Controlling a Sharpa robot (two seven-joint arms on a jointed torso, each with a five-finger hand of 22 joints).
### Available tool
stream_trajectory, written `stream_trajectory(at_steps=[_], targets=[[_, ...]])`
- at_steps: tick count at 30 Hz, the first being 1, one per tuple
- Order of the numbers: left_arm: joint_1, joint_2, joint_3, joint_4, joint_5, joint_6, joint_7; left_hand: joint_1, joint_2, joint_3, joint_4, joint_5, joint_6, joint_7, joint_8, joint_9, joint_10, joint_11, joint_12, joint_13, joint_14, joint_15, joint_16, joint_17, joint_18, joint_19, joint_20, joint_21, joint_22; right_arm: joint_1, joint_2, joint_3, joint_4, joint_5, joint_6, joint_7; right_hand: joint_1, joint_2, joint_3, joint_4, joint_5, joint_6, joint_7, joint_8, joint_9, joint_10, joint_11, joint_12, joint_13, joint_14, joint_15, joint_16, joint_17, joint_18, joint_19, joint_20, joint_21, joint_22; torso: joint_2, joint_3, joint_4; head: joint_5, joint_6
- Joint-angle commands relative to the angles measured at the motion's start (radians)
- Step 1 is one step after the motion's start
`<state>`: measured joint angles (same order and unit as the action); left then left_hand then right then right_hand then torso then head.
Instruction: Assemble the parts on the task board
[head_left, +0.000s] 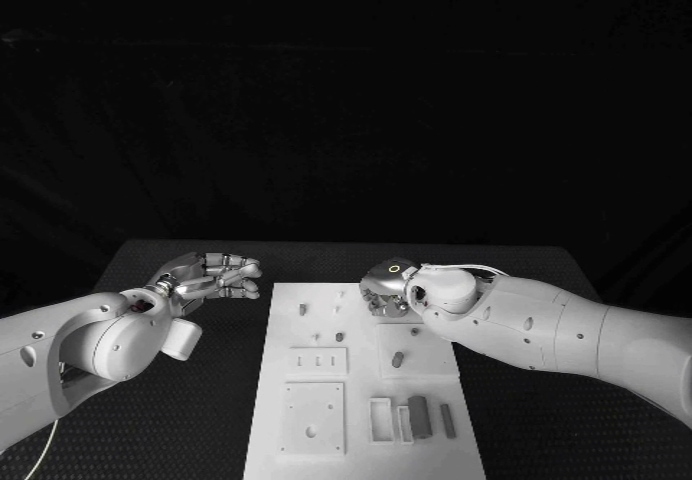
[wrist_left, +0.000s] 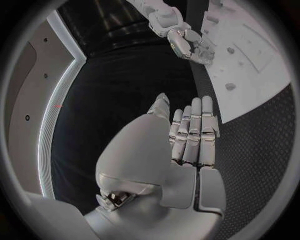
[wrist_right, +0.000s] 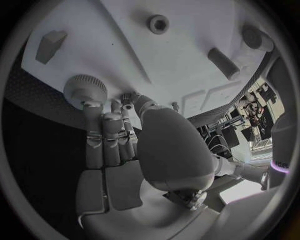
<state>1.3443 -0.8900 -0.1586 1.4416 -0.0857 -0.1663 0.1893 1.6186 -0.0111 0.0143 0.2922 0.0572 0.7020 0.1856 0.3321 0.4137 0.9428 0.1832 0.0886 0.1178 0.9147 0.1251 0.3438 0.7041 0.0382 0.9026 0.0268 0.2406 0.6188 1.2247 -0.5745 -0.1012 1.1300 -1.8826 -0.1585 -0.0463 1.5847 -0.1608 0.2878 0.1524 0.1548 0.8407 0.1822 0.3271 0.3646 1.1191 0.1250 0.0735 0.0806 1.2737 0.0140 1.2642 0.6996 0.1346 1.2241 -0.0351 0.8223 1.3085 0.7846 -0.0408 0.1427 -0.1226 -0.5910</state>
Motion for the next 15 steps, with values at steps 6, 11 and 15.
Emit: stream_trajectory(at_steps=[6, 11, 15], targets=[[0.002, -0.001, 0.001, 0.001, -0.002, 0.002, 0.003, -0.008, 0.000, -0.005, -0.002, -0.004, -0.006, 0.021, -0.007, -0.001, 0.002, 0.005, -0.006, -0.001, 0.008, 0.001, -0.006, 0.001, 0.020, 0.004, -0.001, -0.005, -0.002, -0.018, -0.001, -0.011, -0.005, -0.020, 0.056, 0.008, -0.068, 0.033, 0.061, -0.130, 0.001, 0.063, -0.020, 0.015, 0.006, 0.074, -0.022, 0.011, 0.021, -0.003, -0.024, 0.013, -0.014, 0.127, -0.002, 0.008, 0.002, 0.020, 0.003, -0.0009, 0.0011, -0.002, 0.002], [0.002, -0.001, 0.001, 0.001, -0.002, 0.002, 0.003, -0.008, 0.000, -0.005, -0.002, -0.004, -0.005, 0.021, -0.007, -0.001, 0.002, 0.005, -0.007, -0.002, 0.008, 0.001, -0.007, 0.002, 0.020, 0.004, -0.001, -0.005, -0.002, -0.018, -0.001, -0.011, -0.004, -0.029, 0.060, 0.003, -0.225, 0.076, 0.180, -0.305, 0.000, 0.107, -0.034, 0.021, 0.014, 0.122, -0.036, 0.009, 0.048, 0.002, -0.040, 0.018, -0.027, 0.127, 0.005, 0.011, 0.012, 0.021, 0.004, -0.0012, 0.0019, -0.003, 0.001], [0.002, -0.001, 0.001, 0.002, -0.002, 0.001, 0.002, -0.008, 0.001, -0.005, -0.002, -0.004, -0.005, 0.021, -0.007, -0.001, 0.002, 0.005, -0.007, -0.002, 0.008, 0.001, -0.007, 0.002, 0.020, 0.004, -0.001, -0.005, -0.002, -0.019, -0.001, -0.011, -0.001, -0.041, 0.030, -0.009, -0.300, 0.115, 0.250, -0.391, -0.001, 0.142, -0.046, 0.035, 0.027, 0.161, -0.051, 0.017, 0.068, 0.006, -0.053, 0.021, -0.031, 0.127, 0.016, 0.008, 0.018, 0.020, 0.005, -0.0017, 0.0026, -0.004, 0.001]])
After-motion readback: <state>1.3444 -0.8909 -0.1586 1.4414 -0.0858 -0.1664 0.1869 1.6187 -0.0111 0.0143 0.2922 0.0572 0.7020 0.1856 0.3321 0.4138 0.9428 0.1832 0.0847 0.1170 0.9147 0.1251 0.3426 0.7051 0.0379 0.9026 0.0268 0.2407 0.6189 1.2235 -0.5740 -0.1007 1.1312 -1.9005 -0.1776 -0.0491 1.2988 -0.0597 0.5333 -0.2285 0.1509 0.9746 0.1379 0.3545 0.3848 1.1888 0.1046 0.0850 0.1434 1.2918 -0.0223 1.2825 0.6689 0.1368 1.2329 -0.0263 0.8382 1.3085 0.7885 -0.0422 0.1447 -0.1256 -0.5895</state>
